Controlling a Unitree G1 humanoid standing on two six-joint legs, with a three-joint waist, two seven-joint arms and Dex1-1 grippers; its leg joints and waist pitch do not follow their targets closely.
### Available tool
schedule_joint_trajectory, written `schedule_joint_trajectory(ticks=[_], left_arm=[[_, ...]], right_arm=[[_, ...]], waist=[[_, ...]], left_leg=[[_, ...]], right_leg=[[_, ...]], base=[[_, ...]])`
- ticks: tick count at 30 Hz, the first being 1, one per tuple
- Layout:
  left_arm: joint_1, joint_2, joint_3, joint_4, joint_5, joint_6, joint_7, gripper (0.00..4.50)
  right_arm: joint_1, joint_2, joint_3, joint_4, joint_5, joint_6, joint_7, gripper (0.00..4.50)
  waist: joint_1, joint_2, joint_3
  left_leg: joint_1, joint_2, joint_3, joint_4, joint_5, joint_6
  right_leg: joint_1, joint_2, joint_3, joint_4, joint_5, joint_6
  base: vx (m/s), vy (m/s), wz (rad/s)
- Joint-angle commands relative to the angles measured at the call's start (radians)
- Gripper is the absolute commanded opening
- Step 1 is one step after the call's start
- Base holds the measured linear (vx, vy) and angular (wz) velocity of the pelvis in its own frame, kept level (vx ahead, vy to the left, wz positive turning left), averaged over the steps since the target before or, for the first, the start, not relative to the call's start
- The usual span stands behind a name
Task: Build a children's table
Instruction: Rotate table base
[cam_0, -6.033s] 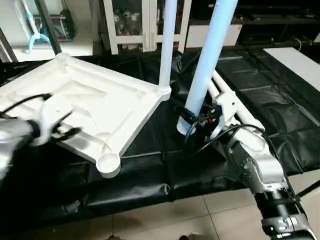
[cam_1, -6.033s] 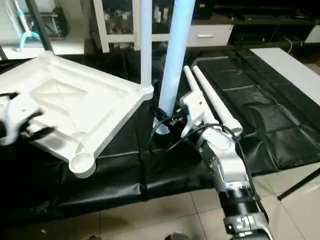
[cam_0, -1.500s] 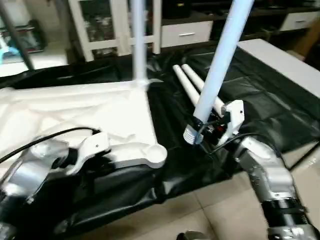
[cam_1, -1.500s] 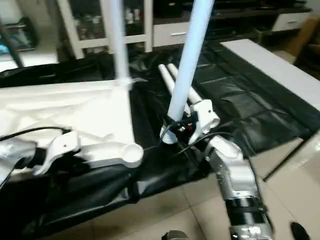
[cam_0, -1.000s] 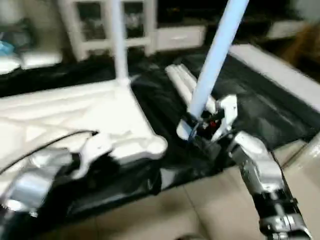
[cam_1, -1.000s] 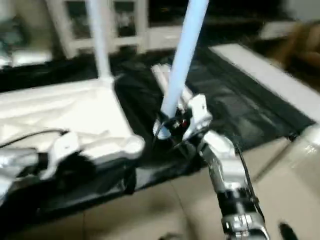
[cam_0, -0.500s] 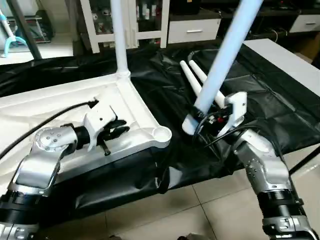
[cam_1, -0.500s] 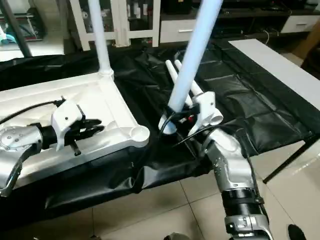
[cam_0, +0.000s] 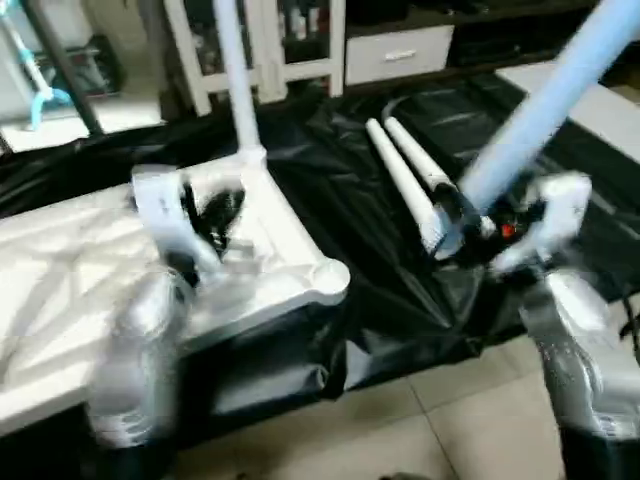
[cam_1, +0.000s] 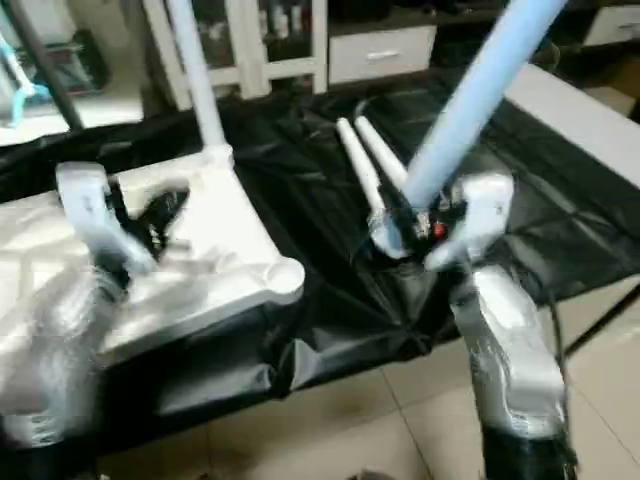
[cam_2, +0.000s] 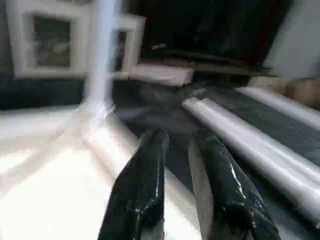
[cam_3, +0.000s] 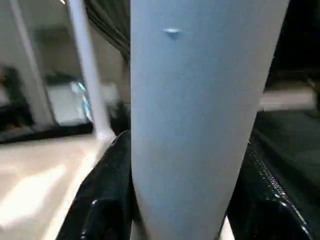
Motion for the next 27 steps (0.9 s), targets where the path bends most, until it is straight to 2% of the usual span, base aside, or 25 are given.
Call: schedule_joint_trajectory(ticks=[1, 2, 3, 4, 5, 6, 7, 8, 9, 11, 12, 13, 14, 15, 16, 17, 18, 19, 20, 21, 22, 23, 25, 26, 27], left_arm=[[-0.003, -0.008, -0.004, -0.039, 0.103, -0.02, 0.11, 0.96], [0.003, 0.003, -0.012, -0.073, 0.174, 0.08, 0.155, 0.96], [0.006, 0.022, -0.008, -0.091, 0.161, 0.124, 0.131, 0.96], [0.021, 0.026, 0.009, -0.116, 0.061, 0.11, 0.055, 0.96], [0.036, 0.024, 0.025, -0.135, -0.02, 0.088, -0.002, 0.96], [0.045, 0.031, 0.018, -0.142, -0.002, 0.074, 0.021, 0.96], [0.048, 0.037, 0.011, -0.142, 0.009, 0.073, 0.026, 0.96], [0.067, 0.055, -0.019, -0.138, 0.027, 0.066, 0.026, 0.96], [0.071, 0.056, -0.024, -0.137, 0.029, 0.063, 0.026, 0.96], [0.103, 0.057, -0.075, -0.121, 0.071, 0.0, 0.021, 0.96], [0.111, 0.056, -0.093, -0.113, 0.107, -0.019, 0.036, 0.96], [0.115, 0.055, -0.101, -0.11, 0.122, -0.026, 0.042, 0.96], [0.118, 0.048, -0.115, -0.11, 0.135, -0.019, 0.053, 0.96], [0.117, 0.043, -0.121, -0.112, 0.136, -0.01, 0.057, 0.96], [0.116, 0.047, -0.131, -0.116, 0.147, -0.011, 0.069, 0.96], [0.116, 0.052, -0.149, -0.125, 0.161, -0.012, 0.084, 0.96], [0.116, 0.052, -0.149, -0.125, 0.161, -0.012, 0.084, 0.96], [0.116, 0.055, -0.155, -0.127, 0.168, -0.012, 0.089, 0.96], [0.116, 0.059, -0.159, -0.127, 0.168, -0.013, 0.093, 0.96], [0.117, 0.065, -0.163, -0.125, 0.176, -0.017, 0.099, 0.96], [0.118, 0.069, -0.165, -0.124, 0.182, -0.023, 0.102, 0.96], [0.12, 0.067, -0.163, -0.121, 0.186, -0.03, 0.103, 0.96], [0.121, 0.068, -0.158, -0.119, 0.198, -0.039, 0.107, 0.96], [0.12, 0.074, -0.155, -0.118, 0.205, -0.04, 0.109, 0.96], [0.12, 0.074, -0.155, -0.118, 0.205, -0.04, 0.11, 0.96]], right_arm=[[-0.001, 0.002, 0.023, -0.057, -0.002, 0.04, -0.012, 1.9], [0.006, 0.009, 0.038, -0.098, 0.008, 0.06, -0.018, 1.9], [-0.006, 0.017, 0.045, -0.102, -0.008, 0.044, -0.03, 1.9], [-0.015, 0.028, 0.047, -0.104, -0.009, 0.034, -0.044, 1.9], [-0.019, 0.046, 0.043, -0.1, 0.007, 0.026, -0.054, 1.9], [-0.015, 0.049, 0.046, -0.096, 0.008, 0.023, -0.055, 1.9], [-0.014, 0.049, 0.048, -0.094, 0.007, 0.022, -0.056, 1.9], [0.001, 0.043, 0.058, -0.082, 0.011, 0.021, -0.037, 1.9], [0.004, 0.042, 0.059, -0.08, 0.011, 0.021, -0.034, 1.9], [0.034, 0.032, 0.066, -0.057, 0.021, 0.031, 0.006, 1.9], [0.041, 0.031, 0.068, -0.052, 0.02, 0.03, 0.013, 1.9], [0.045, 0.031, 0.07, -0.05, 0.019, 0.028, 0.016, 1.9], [0.043, 0.033, 0.073, -0.041, 0.014, 0.024, 0.015, 1.9], [0.04, 0.034, 0.075, -0.035, 0.009, 0.021, 0.012, 1.9], [0.031, 0.038, 0.076, -0.024, 0.005, 0.02, 0.007, 1.9], [0.011, 0.038, 0.083, 0.0, -0.01, 0.011, 0.001, 1.9], [0.011, 0.038, 0.083, 0.0, -0.01, 0.011, 0.001, 1.9], [0.005, 0.037, 0.087, 0.008, -0.017, 0.006, 0.001, 1.9], [0.0, 0.034, 0.094, 0.017, -0.026, -0.002, 0.002, 1.9], [-0.007, 0.032, 0.103, 0.03, -0.034, -0.011, 0.01, 1.9], [-0.011, 0.031, 0.107, 0.037, -0.037, -0.014, 0.015, 1.9], [-0.015, 0.028, 0.113, 0.046, -0.039, -0.019, 0.024, 1.9], [-0.022, 0.023, 0.121, 0.056, -0.043, -0.027, 0.037, 1.9], [-0.026, 0.018, 0.126, 0.063, -0.043, -0.029, 0.047, 1.9], [-0.027, 0.018, 0.126, 0.064, -0.043, -0.029, 0.048, 1.9]], waist=[[-0.009, -0.033, -0.07], [-0.011, -0.039, -0.066], [-0.013, -0.036, -0.064], [-0.015, -0.032, -0.062], [-0.022, -0.035, -0.059], [-0.023, -0.032, -0.06], [-0.025, -0.037, -0.061], [-0.028, -0.04, -0.061], [-0.029, -0.036, -0.062], [-0.029, -0.039, -0.063], [-0.029, -0.043, -0.063], [-0.028, -0.042, -0.065], [-0.029, -0.043, -0.067], [-0.031, -0.046, -0.067], [-0.027, -0.042, -0.068], [-0.037, -0.047, -0.067], [-0.044, -0.033, -0.067], [-0.049, -0.025, -0.068], [-0.059, -0.016, -0.067], [-0.071, -0.006, -0.063], [-0.076, -0.005, -0.06], [-0.073, -0.014, -0.052], [-0.063, -0.022, -0.053], [-0.057, -0.041, -0.059], [-0.031, -0.075, -0.068]], left_leg=[[-0.012, -0.018, 0.027, -0.06, -0.234, 0.063], [-0.012, -0.023, 0.028, -0.061, -0.253, 0.063], [-0.008, -0.023, 0.026, -0.059, -0.261, 0.061], [-0.009, -0.026, 0.025, -0.059, -0.266, 0.058], [-0.009, -0.031, 0.025, -0.058, -0.283, 0.05], [-0.006, -0.03, 0.023, -0.057, -0.292, 0.048], [-0.003, -0.027, 0.023, -0.058, -0.307, 0.046], [-0.004, -0.022, 0.02, -0.065, -0.329, 0.048], [-0.003, -0.02, 0.018, -0.067, -0.334, 0.047], [-0.003, -0.016, 0.016, -0.072, -0.345, 0.047], [-0.002, -0.01, 0.016, -0.075, -0.35, 0.048], [0.0, -0.01, 0.016, -0.075, -0.351, 0.046], [-0.004, -0.009, 0.015, -0.078, -0.343, 0.044], [-0.044, -0.013, -0.01, -0.096, -0.317, 0.083], [-0.033, -0.013, -0.01, -0.09, -0.323, 0.094], [-0.047, -0.017, -0.031, -0.089, -0.321, 0.113], [-0.052, -0.008, -0.062, -0.095, -0.342, 0.1], [-0.048, 0.002, -0.08, -0.097, -0.36, 0.092], [-0.034, 0.03, -0.126, -0.118, -0.391, 0.104], [-0.003, 0.06, -0.177, -0.137, -0.389, 0.154], [0.003, 0.067, -0.196, -0.144, -0.375, 0.185], [-0.012, 0.044, -0.214, -0.154, -0.393, 0.233], [-0.023, 0.011, -0.208, -0.146, -0.402, 0.219], [-0.051, -0.04, -0.186, -0.109, -0.373, 0.179], [-0.069, -0.111, -0.104, 0.031, -0.315, 0.121]], right_leg=[[0.059, -0.02, 0.031, -0.104, -0.373, -0.082], [0.055, -0.021, 0.028, -0.109, -0.44, -0.049], [0.049, -0.026, 0.026, -0.113, -0.492, -0.022], [0.046, -0.027, 0.024, -0.114, -0.519, -0.012], [0.036, -0.029, 0.021, -0.126, -0.58, 0.004], [0.033, -0.028, 0.02, -0.127, -0.582, 0.007], [0.029, -0.025, 0.02, -0.127, -0.571, 0.008], [0.03, -0.022, 0.021, -0.123, -0.525, 0.006], [0.031, -0.022, 0.022, -0.12, -0.512, 0.004], [0.036, -0.025, 0.023, -0.121, -0.489, -0.004], [0.035, -0.024, 0.025, -0.125, -0.469, -0.014], [0.035, -0.026, 0.026, -0.122, -0.456, -0.021], [0.04, -0.027, 0.029, -0.117, -0.423, -0.036], [0.074, -0.041, 0.006, -0.094, -0.373, -0.061], [0.067, -0.045, 0.003, -0.104, -0.373, -0.071], [0.075, -0.049, -0.017, -0.095, -0.353, -0.095], [0.082, -0.04, -0.036, -0.086, -0.301, -0.116], [0.082, -0.033, -0.043, -0.08, -0.26, -0.132], [0.078, -0.011, -0.052, -0.054, -0.187, -0.175], [0.06, 0.01, -0.052, -0.011, -0.147, -0.234], [0.054, 0.014, -0.052, 0.01, -0.149, -0.256], [0.056, 0.011, -0.036, 0.037, -0.185, -0.306], [0.064, 0.0, -0.025, 0.021, -0.206, -0.358], [0.082, -0.017, -0.021, -0.023, -0.274, -0.412], [0.084, -0.075, -0.034, -0.114, -0.479, -0.435]], base=[[0.0, 0.0, 0.0], [0.0, 0.0, 0.0], [0.0, 0.0, 0.0], [0.0, 0.0, 0.0], [0.0, 0.0, 0.0], [0.0, 0.0, 0.0], [0.0, 0.0, 0.0], [0.0, 0.0, 0.0], [0.0, 0.0, 0.0], [0.0, 0.0, 0.0], [0.0, 0.0, 0.0], [0.0, 0.0, 0.0], [0.0, 0.0, 0.0], [0.0, 0.0, 0.0], [0.0, 0.0, 0.0], [-0.008, 0.001, 0.29], [0.013, -0.026, 0.34], [0.013, -0.026, 0.34], [0.044, -0.064, 0.44], [0.056, -0.105, 0.46], [0.056, -0.105, 0.46], [0.027, -0.147, 0.48], [0.023, -0.195, 0.55], [-0.009, -0.211, 0.52], [-0.037, -0.204, 0.47]])
